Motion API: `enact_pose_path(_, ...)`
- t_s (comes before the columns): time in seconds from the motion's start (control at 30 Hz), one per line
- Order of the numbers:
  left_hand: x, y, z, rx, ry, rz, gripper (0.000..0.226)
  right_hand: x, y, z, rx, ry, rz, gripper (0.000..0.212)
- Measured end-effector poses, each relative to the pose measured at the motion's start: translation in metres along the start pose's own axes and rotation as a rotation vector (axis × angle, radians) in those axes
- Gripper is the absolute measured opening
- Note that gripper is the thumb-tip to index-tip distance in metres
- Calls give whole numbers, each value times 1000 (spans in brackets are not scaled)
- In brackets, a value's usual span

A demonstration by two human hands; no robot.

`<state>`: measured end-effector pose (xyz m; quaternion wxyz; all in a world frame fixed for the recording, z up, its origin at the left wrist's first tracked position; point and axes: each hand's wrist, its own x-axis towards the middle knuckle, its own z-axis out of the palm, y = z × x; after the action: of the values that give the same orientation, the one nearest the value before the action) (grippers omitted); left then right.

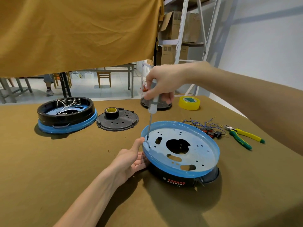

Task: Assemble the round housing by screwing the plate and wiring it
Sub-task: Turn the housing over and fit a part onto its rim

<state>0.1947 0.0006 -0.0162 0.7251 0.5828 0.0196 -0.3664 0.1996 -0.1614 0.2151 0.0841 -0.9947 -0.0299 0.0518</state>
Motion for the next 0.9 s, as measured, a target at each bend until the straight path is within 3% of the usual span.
enact_pose_path(0.07,0,0,-1,-5,-8,-4,63,3,-2,1,-78,30,30,46)
enact_pose_path(0.2,-1,0,-1,-9,-12,-4,63,-3,2,-8,97,-83,-13,36)
enact_pose_path(0.27,-1,0,-1,-15,-20,2,64,-3,2,-4,65,-57,-26,28)
enact_pose_path(0.37,-1,0,-2,-19,-25,2,64,2,-2,0,-70,6,26,39)
enact_pose_path(0.5,-3,0,-1,-4,-28,0,64,-5,2,-9,92,-83,-10,33)
enact_pose_path(0.57,-3,0,-1,-5,-25,2,64,-4,2,-4,24,-34,2,22)
enact_pose_path(0.63,-4,0,-1,-12,-20,5,63,-1,1,0,-86,16,36,39)
enact_pose_path(0.8,-5,1,0,-15,-14,-1,61,-14,8,-11,94,-125,5,33)
enact_pose_path(0.87,-5,1,0,-20,-15,1,61,-12,6,-4,24,-68,14,24)
enact_pose_path(0.9,-6,1,0,-22,-18,4,61,-9,4,-2,-42,-28,31,33)
